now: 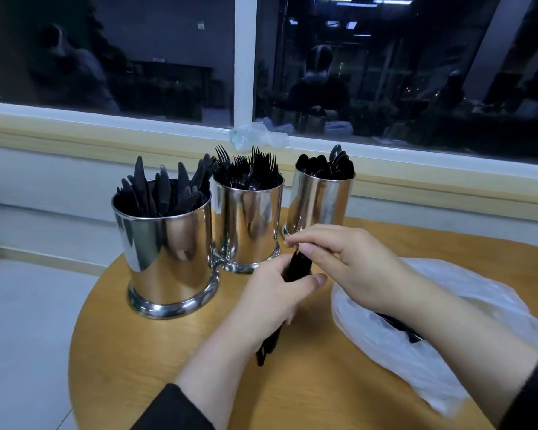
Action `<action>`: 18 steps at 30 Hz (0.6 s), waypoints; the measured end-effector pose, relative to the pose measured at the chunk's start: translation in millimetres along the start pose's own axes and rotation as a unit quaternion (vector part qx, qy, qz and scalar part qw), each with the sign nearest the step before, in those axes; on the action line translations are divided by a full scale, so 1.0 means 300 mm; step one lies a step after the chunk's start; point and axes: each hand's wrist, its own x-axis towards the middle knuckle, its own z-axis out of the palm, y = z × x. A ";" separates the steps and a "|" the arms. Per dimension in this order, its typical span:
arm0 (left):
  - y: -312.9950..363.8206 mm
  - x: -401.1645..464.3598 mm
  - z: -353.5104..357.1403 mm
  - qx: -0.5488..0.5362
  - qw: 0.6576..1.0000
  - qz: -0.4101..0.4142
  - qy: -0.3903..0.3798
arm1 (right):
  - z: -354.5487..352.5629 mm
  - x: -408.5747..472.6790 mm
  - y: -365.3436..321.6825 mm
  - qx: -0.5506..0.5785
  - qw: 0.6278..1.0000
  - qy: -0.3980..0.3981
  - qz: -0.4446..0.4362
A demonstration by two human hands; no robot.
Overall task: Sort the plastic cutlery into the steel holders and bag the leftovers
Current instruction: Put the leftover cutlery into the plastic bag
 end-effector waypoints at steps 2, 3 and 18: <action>-0.004 -0.010 -0.006 0.014 1.000 -0.021 -0.014 | -0.008 -0.007 -0.001 0.013 1.000 0.004 0.021; -0.005 -0.014 -0.009 0.005 0.999 -0.037 -0.018 | -0.013 -0.008 -0.001 0.022 0.999 0.000 0.032; 0.040 -0.052 -0.052 -0.154 0.972 -0.100 -0.149 | -0.059 0.031 -0.056 0.083 0.992 -0.084 0.039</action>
